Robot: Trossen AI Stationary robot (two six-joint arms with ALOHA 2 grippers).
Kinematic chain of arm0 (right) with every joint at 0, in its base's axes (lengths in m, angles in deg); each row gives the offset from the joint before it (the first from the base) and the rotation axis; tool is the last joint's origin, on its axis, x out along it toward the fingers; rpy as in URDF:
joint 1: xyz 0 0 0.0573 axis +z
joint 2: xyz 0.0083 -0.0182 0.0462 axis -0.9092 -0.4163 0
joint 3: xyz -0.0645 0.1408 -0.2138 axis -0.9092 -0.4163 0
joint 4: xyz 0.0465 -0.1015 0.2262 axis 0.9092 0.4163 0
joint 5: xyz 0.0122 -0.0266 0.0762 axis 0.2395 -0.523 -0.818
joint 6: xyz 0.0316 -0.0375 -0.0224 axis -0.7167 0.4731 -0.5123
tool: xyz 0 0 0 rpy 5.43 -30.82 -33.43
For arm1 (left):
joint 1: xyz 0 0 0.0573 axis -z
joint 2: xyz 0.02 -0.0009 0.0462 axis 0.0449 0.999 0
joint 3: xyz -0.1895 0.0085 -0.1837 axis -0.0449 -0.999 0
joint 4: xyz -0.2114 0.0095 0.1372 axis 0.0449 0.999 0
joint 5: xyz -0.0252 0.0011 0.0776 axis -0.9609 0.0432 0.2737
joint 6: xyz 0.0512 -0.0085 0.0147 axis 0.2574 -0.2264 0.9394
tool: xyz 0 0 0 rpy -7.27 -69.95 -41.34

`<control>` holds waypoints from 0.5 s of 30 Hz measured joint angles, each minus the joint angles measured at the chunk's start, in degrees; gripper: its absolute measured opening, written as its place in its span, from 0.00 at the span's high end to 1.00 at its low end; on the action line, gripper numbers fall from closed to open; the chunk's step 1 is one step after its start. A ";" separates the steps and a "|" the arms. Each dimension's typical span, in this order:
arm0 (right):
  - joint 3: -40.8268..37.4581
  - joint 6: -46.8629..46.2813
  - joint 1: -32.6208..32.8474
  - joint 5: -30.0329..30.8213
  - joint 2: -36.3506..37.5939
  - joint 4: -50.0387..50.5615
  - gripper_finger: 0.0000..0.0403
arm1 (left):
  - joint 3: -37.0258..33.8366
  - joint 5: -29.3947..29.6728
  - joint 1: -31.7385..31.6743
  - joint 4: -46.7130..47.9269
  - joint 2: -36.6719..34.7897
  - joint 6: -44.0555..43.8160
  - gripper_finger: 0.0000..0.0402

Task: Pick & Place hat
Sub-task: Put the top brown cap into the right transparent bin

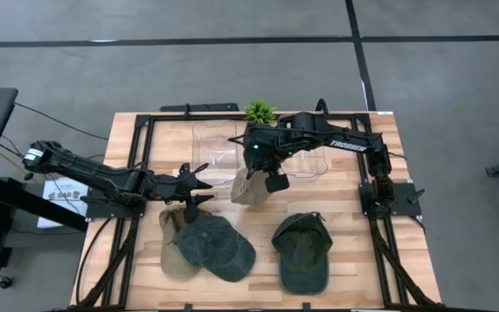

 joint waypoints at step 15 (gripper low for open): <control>-0.02 -3.42 0.00 1.46 9.11 -2.81 1.00 | 0.00 0.44 -0.29 -2.68 0.02 2.78 0.61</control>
